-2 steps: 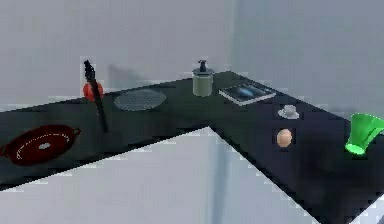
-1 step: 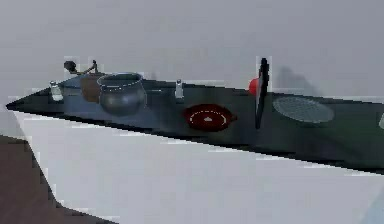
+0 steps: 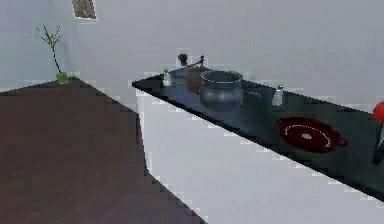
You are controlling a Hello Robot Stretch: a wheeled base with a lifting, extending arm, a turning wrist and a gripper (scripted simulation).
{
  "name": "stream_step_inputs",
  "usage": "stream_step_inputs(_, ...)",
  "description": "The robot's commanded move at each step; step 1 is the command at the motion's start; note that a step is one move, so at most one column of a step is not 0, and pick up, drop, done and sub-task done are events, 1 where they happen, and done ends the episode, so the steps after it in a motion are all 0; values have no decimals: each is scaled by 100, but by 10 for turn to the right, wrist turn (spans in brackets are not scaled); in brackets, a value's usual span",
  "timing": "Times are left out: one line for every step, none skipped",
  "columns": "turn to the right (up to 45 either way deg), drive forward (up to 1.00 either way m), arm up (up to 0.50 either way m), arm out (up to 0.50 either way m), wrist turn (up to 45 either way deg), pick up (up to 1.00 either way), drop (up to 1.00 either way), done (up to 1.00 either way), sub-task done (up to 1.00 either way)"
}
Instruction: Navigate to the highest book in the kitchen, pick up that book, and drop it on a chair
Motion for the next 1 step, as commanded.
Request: stream_step_inputs(450,0,0,0,0,0,0,0,0)
